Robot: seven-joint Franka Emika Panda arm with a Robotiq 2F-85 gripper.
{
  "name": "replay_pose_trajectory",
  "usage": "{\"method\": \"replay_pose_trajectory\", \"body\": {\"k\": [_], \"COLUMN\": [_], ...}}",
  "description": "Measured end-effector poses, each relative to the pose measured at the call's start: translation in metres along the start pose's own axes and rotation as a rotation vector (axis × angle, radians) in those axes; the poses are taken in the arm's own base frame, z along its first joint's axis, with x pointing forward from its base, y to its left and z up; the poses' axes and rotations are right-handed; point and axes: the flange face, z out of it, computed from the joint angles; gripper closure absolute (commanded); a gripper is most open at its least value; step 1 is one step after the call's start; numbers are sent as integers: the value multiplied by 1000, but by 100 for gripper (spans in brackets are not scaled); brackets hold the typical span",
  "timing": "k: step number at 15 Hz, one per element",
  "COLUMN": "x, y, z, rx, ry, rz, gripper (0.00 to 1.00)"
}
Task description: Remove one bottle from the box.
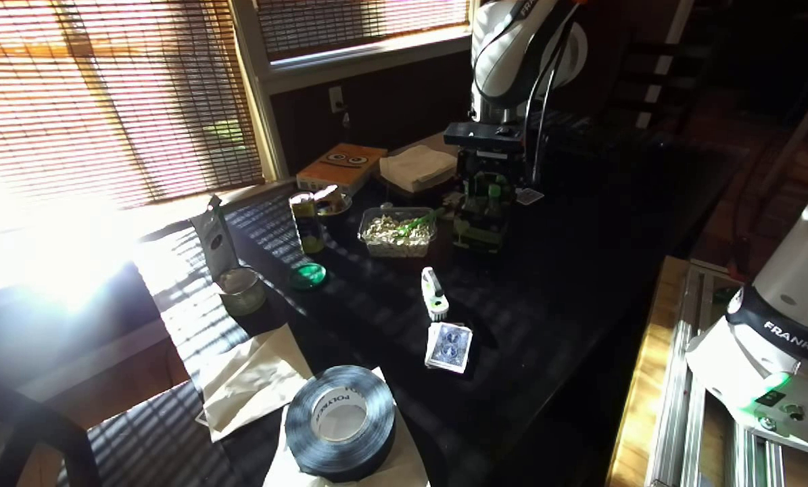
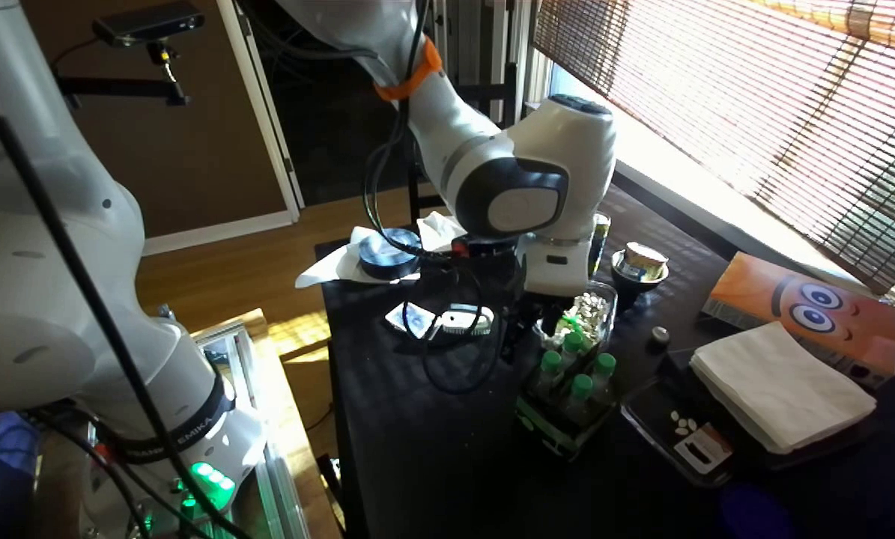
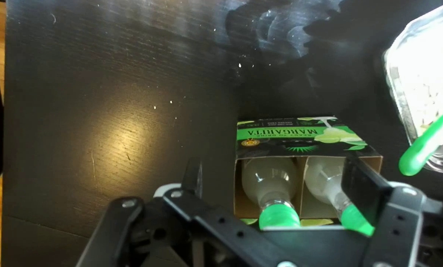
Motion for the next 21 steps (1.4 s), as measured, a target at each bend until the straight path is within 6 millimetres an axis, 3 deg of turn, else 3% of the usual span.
{"method": "replay_pose_trajectory", "body": {"k": [2,6,7,14,21], "x": [5,20,26,67,66], "y": [-6,-12,-10,22,27], "z": [9,19,20,12,7], "rx": [-2,20,42,202,215], "ry": [-9,-59,-80,-173,-173], "rz": [22,31,8,-114,-122], "gripper": [15,4,0,0,0]}}
